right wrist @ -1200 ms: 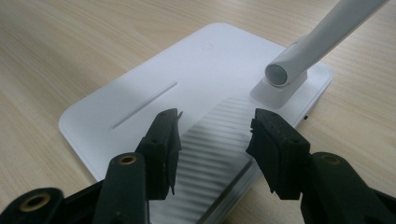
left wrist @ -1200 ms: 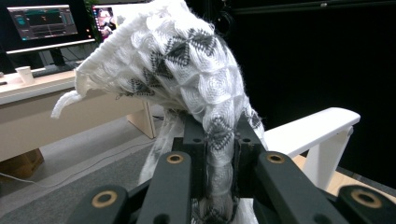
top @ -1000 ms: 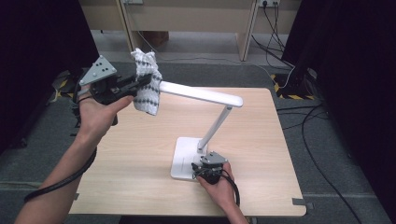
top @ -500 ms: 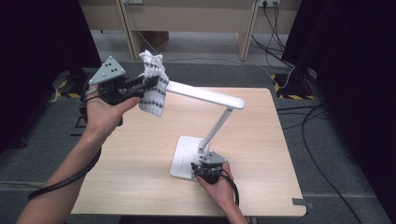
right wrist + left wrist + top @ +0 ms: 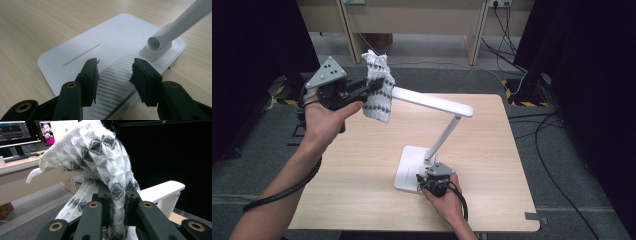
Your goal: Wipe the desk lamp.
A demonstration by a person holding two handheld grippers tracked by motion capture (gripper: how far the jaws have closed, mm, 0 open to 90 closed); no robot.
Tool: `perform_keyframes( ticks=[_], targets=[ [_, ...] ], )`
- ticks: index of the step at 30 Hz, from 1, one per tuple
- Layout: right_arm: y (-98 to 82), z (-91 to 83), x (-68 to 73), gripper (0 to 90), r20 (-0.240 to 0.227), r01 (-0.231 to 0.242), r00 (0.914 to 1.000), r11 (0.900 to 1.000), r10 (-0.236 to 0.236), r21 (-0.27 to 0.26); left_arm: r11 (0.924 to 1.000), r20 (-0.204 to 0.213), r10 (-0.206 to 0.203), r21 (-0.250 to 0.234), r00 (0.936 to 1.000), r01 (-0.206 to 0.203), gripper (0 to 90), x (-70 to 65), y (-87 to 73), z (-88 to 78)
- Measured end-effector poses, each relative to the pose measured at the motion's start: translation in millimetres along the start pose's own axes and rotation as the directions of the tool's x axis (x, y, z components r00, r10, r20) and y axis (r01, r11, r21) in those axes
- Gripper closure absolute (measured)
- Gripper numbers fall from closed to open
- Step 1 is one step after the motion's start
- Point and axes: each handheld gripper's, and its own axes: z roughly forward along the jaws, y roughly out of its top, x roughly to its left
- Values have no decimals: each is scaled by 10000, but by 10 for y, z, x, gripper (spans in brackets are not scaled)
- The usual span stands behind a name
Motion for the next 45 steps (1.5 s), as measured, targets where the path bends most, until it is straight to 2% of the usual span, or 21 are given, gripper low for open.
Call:
perform_keyframes(
  ticks=[14, 23, 45],
  targets=[
    [-2, 0, 1, 556, 5, 7, 10000, 10000, -7, -13, 9999, 195, -38, 168, 9998, 35, 798, -55, -4, 150],
    [-2, 1, 4, 556, 28, 1, 10000, 10000, -1, -27, 9990, 423, -265, 376, 9988, 249, 799, -80, -36, 283],
    [-1, 0, 3, 565, -42, 22, 10000, 10000, -22, -7, 9942, 621, -602, 925, 9963, 544, 798, -151, -74, 514]
  ],
)
